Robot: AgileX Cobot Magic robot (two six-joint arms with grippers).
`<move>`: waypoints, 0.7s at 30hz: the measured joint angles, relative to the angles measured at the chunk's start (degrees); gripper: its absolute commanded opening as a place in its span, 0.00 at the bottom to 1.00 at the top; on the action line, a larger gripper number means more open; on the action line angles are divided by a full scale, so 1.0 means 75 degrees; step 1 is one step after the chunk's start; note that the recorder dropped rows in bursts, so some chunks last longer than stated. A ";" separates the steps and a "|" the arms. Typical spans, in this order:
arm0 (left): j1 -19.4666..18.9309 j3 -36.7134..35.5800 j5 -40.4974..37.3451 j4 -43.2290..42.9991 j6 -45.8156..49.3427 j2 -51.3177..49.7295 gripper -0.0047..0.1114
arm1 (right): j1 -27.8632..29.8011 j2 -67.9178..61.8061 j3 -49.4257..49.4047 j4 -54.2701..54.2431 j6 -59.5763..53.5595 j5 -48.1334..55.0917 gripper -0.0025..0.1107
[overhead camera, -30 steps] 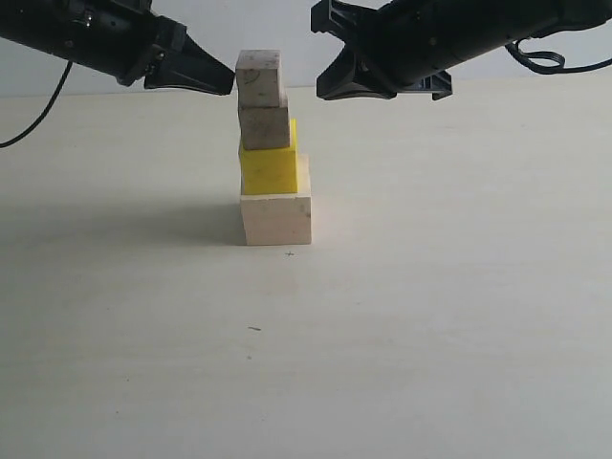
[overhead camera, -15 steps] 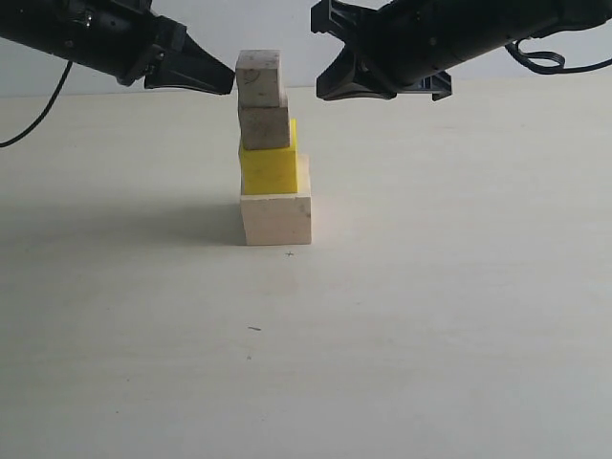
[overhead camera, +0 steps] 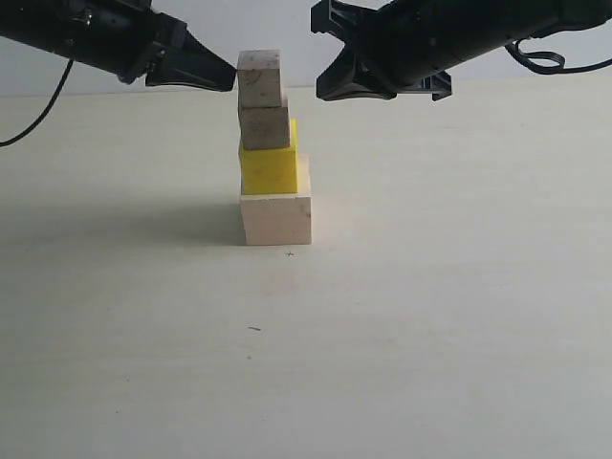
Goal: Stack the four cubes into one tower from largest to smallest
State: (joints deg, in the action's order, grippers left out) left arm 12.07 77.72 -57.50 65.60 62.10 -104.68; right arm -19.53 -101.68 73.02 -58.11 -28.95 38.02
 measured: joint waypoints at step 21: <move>-0.2048 -0.4457 0.3257 0.3621 0.2448 0.3348 0.04 | 0.0000 0.4537 -0.4071 0.3532 0.1208 -0.4847 0.02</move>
State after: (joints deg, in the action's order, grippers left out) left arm -3.29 44.29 -33.07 92.75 80.46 -79.57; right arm -19.53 -67.65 42.49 -31.61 -19.89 1.67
